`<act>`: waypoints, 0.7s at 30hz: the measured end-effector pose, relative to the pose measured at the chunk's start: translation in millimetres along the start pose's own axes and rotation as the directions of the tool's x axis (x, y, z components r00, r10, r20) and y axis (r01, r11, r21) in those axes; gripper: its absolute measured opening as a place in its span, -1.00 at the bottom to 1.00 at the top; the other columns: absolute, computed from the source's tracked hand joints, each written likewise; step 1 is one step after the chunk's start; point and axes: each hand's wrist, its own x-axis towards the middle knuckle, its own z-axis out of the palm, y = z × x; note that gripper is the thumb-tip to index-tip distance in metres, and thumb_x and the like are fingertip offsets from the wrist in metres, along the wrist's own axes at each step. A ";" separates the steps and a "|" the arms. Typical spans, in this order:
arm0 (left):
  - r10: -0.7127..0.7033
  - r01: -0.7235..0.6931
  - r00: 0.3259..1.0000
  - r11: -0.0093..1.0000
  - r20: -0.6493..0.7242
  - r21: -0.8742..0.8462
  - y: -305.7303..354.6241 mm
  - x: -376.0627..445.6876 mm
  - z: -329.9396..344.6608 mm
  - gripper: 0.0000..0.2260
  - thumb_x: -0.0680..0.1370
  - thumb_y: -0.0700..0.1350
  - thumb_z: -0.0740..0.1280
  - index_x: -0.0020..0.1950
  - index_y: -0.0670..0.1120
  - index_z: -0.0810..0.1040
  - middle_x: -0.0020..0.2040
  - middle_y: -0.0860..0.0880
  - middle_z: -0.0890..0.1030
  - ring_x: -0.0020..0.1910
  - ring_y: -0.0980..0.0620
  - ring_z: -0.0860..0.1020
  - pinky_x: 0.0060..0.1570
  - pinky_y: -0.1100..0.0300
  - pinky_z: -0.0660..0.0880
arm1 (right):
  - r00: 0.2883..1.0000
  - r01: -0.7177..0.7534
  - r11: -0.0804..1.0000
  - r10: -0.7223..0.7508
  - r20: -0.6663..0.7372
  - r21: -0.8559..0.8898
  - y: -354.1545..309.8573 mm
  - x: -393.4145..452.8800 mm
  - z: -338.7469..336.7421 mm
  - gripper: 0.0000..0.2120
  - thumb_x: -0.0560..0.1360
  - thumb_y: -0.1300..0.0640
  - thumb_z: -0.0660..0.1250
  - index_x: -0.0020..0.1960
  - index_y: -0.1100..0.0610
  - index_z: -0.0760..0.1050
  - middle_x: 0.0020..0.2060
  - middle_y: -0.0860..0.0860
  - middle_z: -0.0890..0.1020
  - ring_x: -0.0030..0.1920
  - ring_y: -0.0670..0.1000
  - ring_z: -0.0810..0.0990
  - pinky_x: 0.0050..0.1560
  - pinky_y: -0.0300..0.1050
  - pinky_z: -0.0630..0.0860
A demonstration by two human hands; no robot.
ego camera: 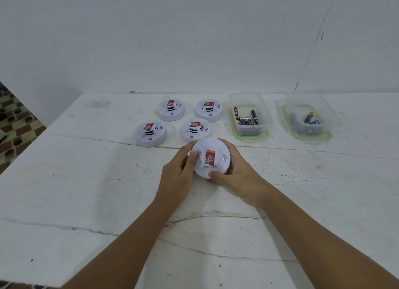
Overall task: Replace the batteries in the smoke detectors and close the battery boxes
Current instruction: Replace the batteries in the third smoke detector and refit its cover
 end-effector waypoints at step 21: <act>0.007 -0.007 1.000 1.000 0.010 0.003 -2.9 1.3 0.3 -0.73 0.74 0.06 0.20 0.40 0.17 0.57 0.18 0.26 0.68 0.20 0.26 0.61 0.14 0.33 0.55 | 0.988 -0.135 0.898 0.155 -0.015 0.419 -1.3 6.9 -0.7 -0.44 0.48 0.06 0.23 0.48 -0.08 0.41 0.24 0.03 0.70 0.16 0.16 0.70 0.00 0.09 0.67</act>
